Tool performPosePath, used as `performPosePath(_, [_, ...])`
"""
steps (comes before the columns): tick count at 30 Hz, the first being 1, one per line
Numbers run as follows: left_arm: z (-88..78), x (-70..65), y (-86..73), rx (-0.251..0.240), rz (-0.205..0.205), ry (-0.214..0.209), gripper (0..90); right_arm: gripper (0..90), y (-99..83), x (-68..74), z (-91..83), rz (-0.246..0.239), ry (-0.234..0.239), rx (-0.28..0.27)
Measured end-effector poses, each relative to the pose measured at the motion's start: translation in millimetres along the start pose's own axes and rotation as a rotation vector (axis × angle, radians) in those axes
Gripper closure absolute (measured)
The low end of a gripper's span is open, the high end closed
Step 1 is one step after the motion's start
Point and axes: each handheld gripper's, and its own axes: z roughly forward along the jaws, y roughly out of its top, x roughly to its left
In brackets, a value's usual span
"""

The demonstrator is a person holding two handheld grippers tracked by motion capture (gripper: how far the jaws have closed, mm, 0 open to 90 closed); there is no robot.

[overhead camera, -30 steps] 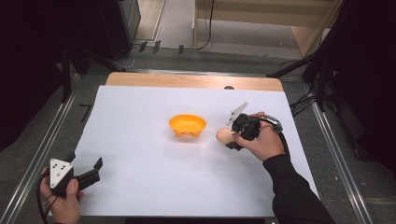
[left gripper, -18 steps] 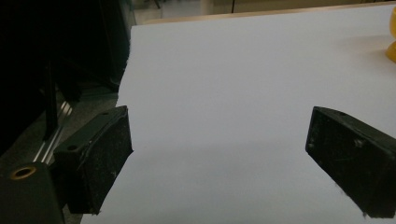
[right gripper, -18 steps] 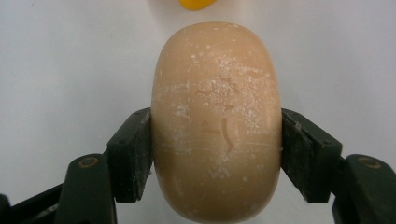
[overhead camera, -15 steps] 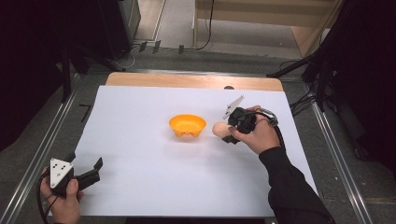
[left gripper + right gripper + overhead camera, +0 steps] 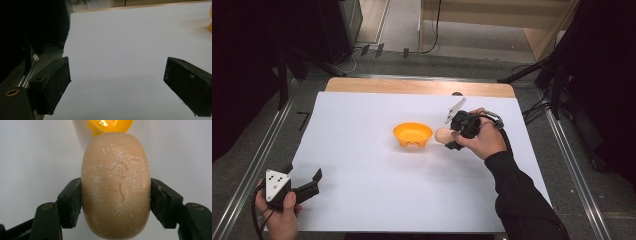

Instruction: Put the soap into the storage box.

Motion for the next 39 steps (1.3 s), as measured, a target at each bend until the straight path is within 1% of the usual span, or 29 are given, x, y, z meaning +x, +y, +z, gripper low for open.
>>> performPosePath(3, [0.4,-1.0,0.1,0.003,0.007,0.004,7.6,33.6,4.9,0.0,-0.2,-0.011,-0.001,0.005])
performPosePath(4, [0.6,-1.1,0.2,0.005,0.011,0.003,7.6,33.6,6.4,-0.1,-0.2,-0.015,0.001,-0.003])
performPosePath(5, [0.9,-1.4,0.2,0.007,0.010,0.004,7.6,33.6,7.9,-0.6,-0.3,-0.022,0.003,-0.011])
performPosePath(6, [1.2,-1.4,0.4,0.011,0.008,0.005,7.6,33.6,9.5,-0.1,-1.1,-0.016,0.007,-0.007])
performPosePath(7, [1.2,-1.0,0.6,0.015,0.009,0.004,7.6,33.6,11.2,-0.3,-1.6,-0.024,0.004,-0.006])
performPosePath(10, [1.0,-1.0,0.3,0.009,0.009,0.003,7.6,33.7,15.4,-0.7,-3.2,-0.027,0.006,-0.020])
performPosePath(14, [1.0,-1.2,0.2,0.009,0.009,0.004,7.6,33.6,20.8,-0.3,-4.5,-0.031,0.010,-0.025])
performPosePath(15, [0.9,-1.1,0.3,0.009,0.009,0.003,7.6,33.6,21.8,-0.4,-4.0,-0.039,0.011,-0.031])
performPosePath(17, [1.0,-0.6,0.4,0.011,0.006,0.001,7.6,33.6,24.2,0.9,-4.1,-0.035,0.013,-0.025])
performPosePath(18, [0.9,-0.4,0.4,0.012,0.004,0.001,7.6,33.6,25.0,0.6,-3.7,-0.041,0.016,-0.029])
performPosePath(19, [1.0,-0.4,0.4,0.012,0.003,0.000,7.6,33.6,25.8,0.8,-3.6,-0.034,0.020,-0.026])
performPosePath(21, [0.9,-0.4,0.4,0.012,0.006,0.000,7.6,33.7,27.2,0.2,-2.6,-0.041,0.018,-0.031])
performPosePath(25, [1.3,-0.6,0.6,0.016,0.009,0.001,7.6,33.6,31.0,0.7,-1.7,-0.049,0.021,-0.024])
performPosePath(26, [1.4,-0.9,0.6,0.016,0.010,0.003,7.6,33.6,32.2,0.4,-1.6,-0.055,0.015,-0.025])
performPosePath(27, [1.4,-1.2,0.6,0.016,0.010,0.002,7.7,33.6,33.2,1.2,-2.0,-0.048,0.023,-0.022])
performPosePath(29, [1.5,-1.3,0.6,0.016,0.010,0.001,7.7,33.6,35.5,1.0,-2.1,-0.056,0.015,-0.030])
performPosePath(33, [1.7,-0.9,0.7,0.017,0.010,-0.002,7.7,33.6,40.4,2.6,-2.1,-0.059,0.022,-0.030])
performPosePath(39, [1.7,-0.8,0.7,0.017,0.010,-0.004,7.7,33.6,49.9,4.8,-1.3,-0.079,0.026,-0.036])
